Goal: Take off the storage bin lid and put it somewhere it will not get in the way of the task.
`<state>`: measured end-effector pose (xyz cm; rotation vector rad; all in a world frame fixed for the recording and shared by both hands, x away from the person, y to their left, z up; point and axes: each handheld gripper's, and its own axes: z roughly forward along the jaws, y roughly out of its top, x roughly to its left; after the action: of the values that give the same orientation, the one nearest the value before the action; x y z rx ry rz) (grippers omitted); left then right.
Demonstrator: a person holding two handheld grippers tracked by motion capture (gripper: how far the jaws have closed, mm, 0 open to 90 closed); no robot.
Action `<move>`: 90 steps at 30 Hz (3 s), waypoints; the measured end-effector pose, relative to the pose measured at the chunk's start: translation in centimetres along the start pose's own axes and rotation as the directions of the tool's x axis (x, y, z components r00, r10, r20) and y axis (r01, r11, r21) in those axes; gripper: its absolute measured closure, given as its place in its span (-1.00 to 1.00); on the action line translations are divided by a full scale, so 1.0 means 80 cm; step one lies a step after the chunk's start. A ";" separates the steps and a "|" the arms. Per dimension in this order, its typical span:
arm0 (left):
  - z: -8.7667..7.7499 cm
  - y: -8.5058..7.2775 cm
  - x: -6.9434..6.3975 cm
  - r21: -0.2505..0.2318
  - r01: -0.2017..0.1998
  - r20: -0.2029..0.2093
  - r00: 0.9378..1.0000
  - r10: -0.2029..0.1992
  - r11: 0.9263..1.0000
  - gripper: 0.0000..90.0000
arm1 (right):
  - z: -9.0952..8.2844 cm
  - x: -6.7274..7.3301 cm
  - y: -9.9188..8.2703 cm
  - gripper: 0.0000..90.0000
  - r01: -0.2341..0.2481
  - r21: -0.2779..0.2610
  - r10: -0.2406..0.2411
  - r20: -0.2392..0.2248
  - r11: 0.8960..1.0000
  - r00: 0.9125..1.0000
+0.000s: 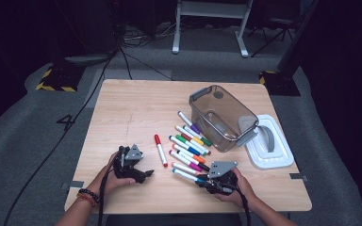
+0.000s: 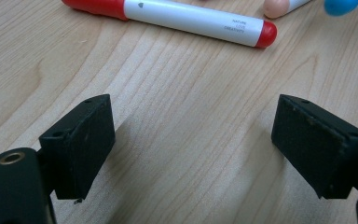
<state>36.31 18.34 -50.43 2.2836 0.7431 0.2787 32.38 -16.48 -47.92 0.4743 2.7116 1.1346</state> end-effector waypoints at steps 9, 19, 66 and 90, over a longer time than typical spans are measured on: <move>0.000 0.000 0.000 0.000 0.002 0.000 1.000 -0.002 1.000 -0.69 | -0.019 -0.007 0.009 0.64 0.018 -0.041 -0.018 -0.007 0.999 1.000; 0.000 0.000 0.000 0.000 0.007 -0.005 1.000 -0.007 1.000 -0.69 | -0.050 -0.012 0.022 0.64 0.018 -0.101 -0.016 0.027 0.995 1.000; 0.000 0.000 0.000 -0.001 0.008 -0.005 1.000 -0.008 1.000 -0.69 | -0.093 -0.205 0.099 0.64 -0.167 -0.034 0.170 0.287 0.985 0.943; 0.000 0.000 0.000 -0.001 0.008 -0.005 1.000 -0.008 1.000 -0.69 | -0.053 -0.221 0.100 0.61 -0.221 0.155 0.177 0.258 0.963 0.950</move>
<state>36.26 18.35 -50.44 2.2795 0.7546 0.2809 49.62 -20.22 -38.75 0.8726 2.6053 0.8082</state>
